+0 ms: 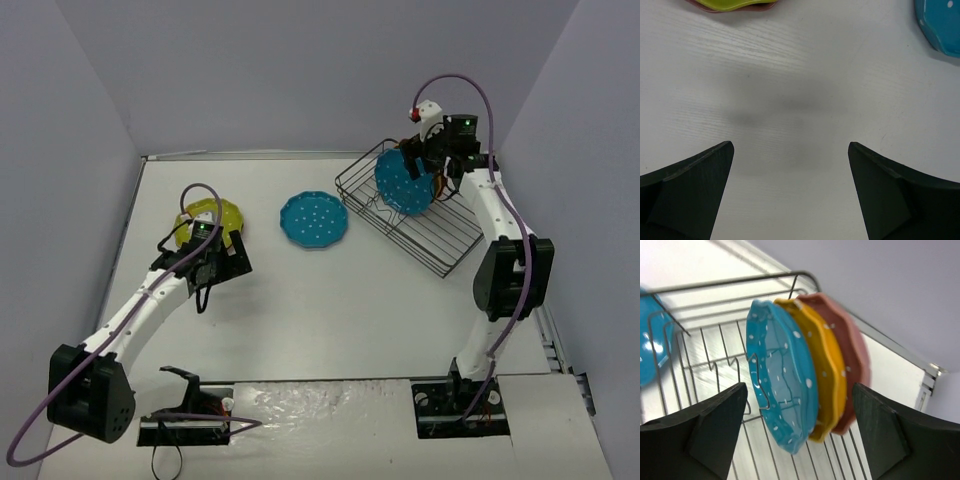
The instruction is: Load the plates into the dish rack
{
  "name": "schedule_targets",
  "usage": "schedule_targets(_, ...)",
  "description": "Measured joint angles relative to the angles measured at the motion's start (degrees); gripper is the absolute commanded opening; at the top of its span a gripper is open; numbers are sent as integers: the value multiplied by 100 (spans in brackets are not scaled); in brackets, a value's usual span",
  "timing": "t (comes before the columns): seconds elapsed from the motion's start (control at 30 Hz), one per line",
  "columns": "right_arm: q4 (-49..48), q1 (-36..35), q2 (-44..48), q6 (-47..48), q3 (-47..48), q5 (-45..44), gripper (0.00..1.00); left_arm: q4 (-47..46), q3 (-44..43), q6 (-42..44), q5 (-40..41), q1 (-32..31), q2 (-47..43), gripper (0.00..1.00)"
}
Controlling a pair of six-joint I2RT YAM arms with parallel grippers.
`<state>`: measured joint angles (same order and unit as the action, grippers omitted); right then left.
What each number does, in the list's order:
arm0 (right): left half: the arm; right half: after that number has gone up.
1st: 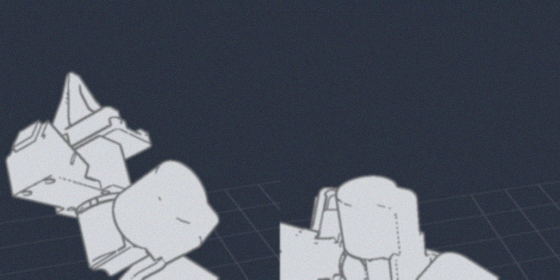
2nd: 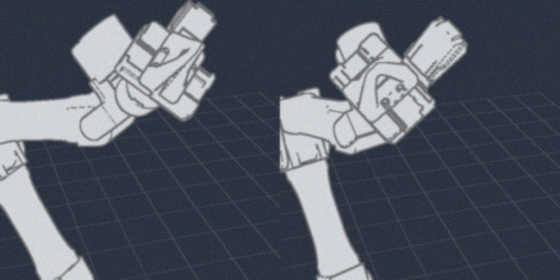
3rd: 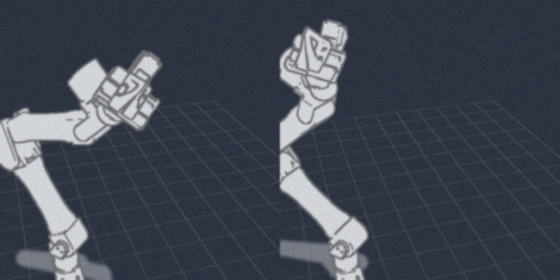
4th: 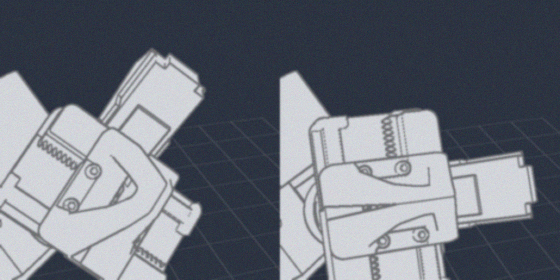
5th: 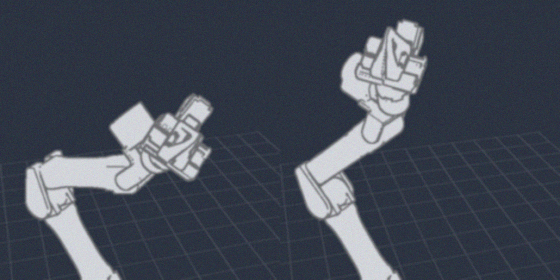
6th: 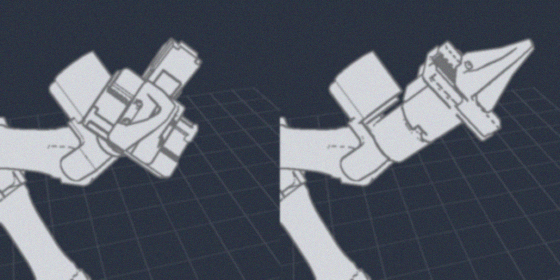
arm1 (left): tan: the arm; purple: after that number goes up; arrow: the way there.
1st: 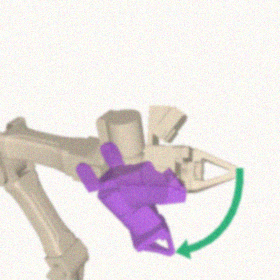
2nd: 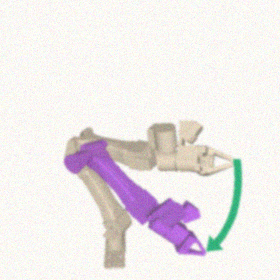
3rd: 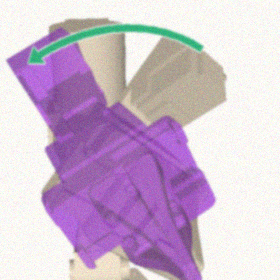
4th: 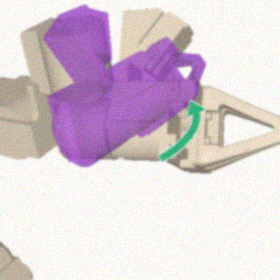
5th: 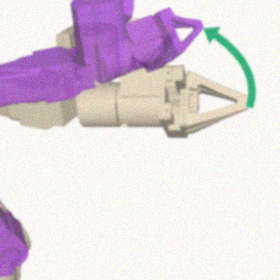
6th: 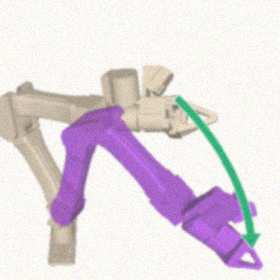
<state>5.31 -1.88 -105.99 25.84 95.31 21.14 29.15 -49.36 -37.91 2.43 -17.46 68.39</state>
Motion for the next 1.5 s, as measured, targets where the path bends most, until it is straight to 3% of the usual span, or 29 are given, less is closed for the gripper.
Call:
schedule_targets(0.2, -136, 26, 1148, -1177, -150, -357, 100, -187, -546, -403, -152, -39, 818, 97)
schedule_targets(0.57, -393, 82, 3397, -4033, -2185, -533, 100, -307, -2330, -796, -241, -397, 2939, 97)
schedule_targets(0.9, -293, 82, 4801, -4532, -3727, -385, 100, -205, -3644, -1231, -23, -688, 4527, 91)
schedule_targets(1.17, -182, 78, 5416, -4577, -4143, -166, 100, 91, -4319, -1393, 265, -762, 5233, 75)
schedule_targets(1.5, -46, 64, 5632, -4574, -4439, -22, 100, 153, -4517, -1585, 473, -829, 5419, 40)
